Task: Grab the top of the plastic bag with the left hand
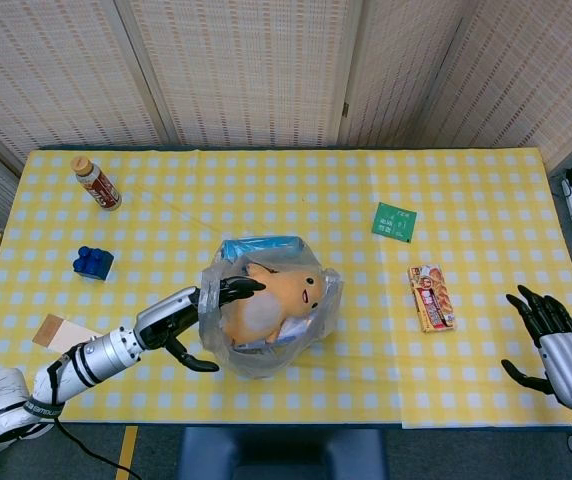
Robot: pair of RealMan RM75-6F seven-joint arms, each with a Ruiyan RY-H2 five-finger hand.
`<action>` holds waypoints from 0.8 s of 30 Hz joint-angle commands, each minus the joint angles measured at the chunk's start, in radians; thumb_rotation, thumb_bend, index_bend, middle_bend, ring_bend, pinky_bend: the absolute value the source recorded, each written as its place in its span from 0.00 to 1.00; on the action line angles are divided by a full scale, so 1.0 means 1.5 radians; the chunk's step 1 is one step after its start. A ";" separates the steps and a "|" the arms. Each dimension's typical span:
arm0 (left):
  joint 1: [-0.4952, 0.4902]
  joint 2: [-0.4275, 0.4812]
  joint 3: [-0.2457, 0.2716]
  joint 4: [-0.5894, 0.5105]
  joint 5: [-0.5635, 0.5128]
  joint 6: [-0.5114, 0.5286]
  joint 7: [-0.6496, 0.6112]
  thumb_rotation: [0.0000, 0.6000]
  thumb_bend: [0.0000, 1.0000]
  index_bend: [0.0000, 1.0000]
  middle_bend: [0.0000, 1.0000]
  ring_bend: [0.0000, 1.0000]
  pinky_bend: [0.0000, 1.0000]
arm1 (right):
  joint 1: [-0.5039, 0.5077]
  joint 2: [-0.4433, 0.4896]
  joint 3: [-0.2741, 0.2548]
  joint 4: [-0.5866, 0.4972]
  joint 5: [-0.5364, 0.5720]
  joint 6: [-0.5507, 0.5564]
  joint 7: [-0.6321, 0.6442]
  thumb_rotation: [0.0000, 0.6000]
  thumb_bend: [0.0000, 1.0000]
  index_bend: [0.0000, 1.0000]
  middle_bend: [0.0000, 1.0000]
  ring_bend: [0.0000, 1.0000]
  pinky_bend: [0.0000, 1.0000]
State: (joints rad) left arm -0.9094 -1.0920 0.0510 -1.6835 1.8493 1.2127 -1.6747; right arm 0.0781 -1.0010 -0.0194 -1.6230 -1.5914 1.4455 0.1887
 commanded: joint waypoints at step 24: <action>-0.127 -0.007 0.018 0.016 0.031 -0.037 -0.187 1.00 0.13 0.11 0.07 0.00 0.04 | 0.005 0.003 -0.002 0.034 -0.034 0.021 0.074 1.00 0.29 0.00 0.00 0.01 0.00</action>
State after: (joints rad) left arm -1.0832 -1.1083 0.0736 -1.6662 1.8844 1.1473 -1.9304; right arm 0.0914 -0.9995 -0.0248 -1.5738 -1.6438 1.4654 0.2938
